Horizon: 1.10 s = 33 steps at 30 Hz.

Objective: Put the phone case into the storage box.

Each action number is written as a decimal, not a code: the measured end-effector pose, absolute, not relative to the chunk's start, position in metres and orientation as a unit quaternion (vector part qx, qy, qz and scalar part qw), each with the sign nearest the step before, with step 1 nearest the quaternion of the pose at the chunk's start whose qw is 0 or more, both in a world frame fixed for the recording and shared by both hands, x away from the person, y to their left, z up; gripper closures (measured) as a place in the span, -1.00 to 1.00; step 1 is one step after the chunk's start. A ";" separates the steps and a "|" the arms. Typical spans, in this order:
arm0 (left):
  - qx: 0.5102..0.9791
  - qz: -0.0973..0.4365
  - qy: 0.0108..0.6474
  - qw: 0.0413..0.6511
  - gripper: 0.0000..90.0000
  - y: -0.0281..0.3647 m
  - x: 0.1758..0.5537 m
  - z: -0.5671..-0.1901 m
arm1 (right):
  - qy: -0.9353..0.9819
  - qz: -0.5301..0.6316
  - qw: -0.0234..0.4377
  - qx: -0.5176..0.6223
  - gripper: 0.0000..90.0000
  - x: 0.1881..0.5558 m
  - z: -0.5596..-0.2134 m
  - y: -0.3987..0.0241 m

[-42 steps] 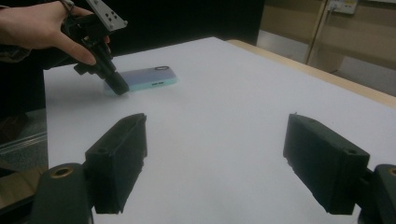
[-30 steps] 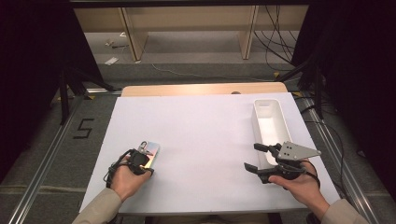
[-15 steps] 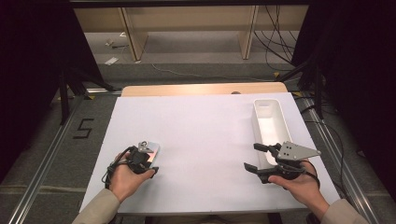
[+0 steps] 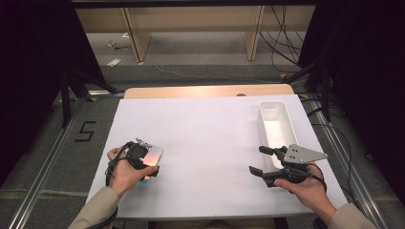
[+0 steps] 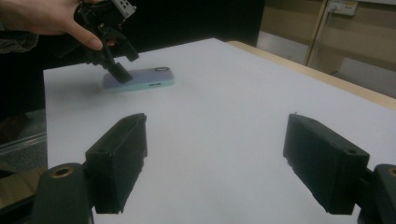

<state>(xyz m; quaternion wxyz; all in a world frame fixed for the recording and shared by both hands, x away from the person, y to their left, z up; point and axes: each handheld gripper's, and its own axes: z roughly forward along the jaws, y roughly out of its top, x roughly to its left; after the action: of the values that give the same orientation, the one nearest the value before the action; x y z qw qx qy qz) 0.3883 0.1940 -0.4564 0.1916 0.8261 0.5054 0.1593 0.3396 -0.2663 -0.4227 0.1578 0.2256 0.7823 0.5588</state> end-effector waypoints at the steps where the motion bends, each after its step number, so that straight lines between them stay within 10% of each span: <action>1: 0.824 0.156 0.510 0.191 -0.89 0.195 0.390 -0.457 | 0.782 0.559 0.157 0.226 -0.50 0.340 -0.423 -0.266; 33: 0.817 0.108 0.547 0.146 -0.87 0.198 0.411 -0.473 | 0.783 0.558 0.158 0.225 -0.50 0.340 -0.423 -0.266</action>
<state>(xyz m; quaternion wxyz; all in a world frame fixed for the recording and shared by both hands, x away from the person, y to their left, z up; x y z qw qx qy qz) 0.4107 0.1983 -0.4733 0.1457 0.8172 0.5471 0.1083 0.3402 -0.2659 -0.4230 0.1584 0.2251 0.7829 0.5579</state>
